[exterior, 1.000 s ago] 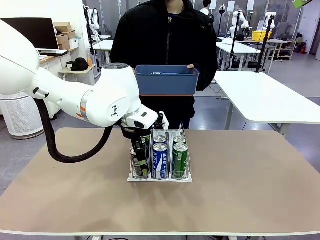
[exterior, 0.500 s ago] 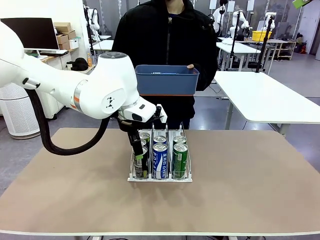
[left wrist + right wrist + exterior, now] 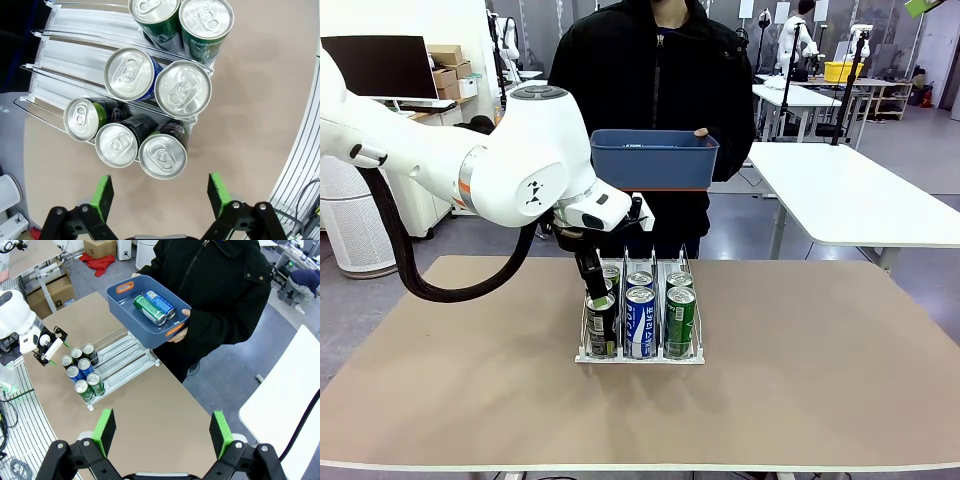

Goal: Fill the beverage cans into the dispenser.
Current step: Place the picked Pepsi coke in the line of the Automatic Can Dispenser with the same cans, then pick up the Ionic drink handed by the human.

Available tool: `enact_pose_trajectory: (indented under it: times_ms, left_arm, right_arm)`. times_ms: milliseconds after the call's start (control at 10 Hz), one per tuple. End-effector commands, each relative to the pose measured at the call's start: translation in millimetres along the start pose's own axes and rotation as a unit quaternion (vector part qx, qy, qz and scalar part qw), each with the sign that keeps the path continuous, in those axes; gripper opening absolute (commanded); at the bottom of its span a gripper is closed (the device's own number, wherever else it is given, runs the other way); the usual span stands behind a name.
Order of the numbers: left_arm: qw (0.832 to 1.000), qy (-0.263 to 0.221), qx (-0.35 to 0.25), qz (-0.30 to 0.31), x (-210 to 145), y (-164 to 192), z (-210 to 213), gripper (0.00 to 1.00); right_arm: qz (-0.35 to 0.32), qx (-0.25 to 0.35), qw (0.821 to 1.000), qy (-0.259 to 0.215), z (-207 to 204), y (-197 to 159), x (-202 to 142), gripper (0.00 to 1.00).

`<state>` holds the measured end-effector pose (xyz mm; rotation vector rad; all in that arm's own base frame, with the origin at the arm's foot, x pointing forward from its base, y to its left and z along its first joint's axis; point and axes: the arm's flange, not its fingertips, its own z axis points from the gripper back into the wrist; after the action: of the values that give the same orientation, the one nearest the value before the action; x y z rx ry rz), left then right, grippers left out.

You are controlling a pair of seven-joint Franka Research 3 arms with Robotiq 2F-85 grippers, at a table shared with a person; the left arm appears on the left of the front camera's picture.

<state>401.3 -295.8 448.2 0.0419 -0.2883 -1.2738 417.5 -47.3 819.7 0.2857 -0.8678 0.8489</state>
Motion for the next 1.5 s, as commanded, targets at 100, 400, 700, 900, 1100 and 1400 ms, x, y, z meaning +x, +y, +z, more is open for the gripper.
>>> enact_pose_trajectory:
  times_ms: [100, 400, 700, 900, 1100, 1400]
  left_arm:
    - [1.0, 0.0, 0.0, 0.0, 0, 0, 0, 1.0]
    - [1.0, 0.0, 0.0, 0.0, 0, 0, 0, 1.0]
    - [1.0, 0.0, 0.0, 0.0, 0, 0, 0, 1.0]
    - [1.0, 0.0, 0.0, 0.0, 0, 0, 0, 1.0]
    - [1.0, 0.0, -0.001, -0.001, 1, -1, 0, 1.0]
    - [0.995, -0.084, -0.054, -0.009, -30, 14, 57, 1.0]
  right_arm:
    - [-0.001, -0.002, 1.0, -0.001, -1, 0, -1, 1.0]
    - [-0.001, -0.002, 1.0, -0.001, -1, 0, -1, 1.0]
    - [-0.001, -0.002, 1.0, -0.001, -1, 0, -1, 1.0]
    - [-0.001, -0.002, 1.0, -0.001, -1, 0, -1, 1.0]
    - [-0.001, -0.002, 1.0, -0.001, -1, 0, -1, 1.0]
    - [-0.001, -0.002, 1.0, -0.001, -1, 0, -1, 1.0]
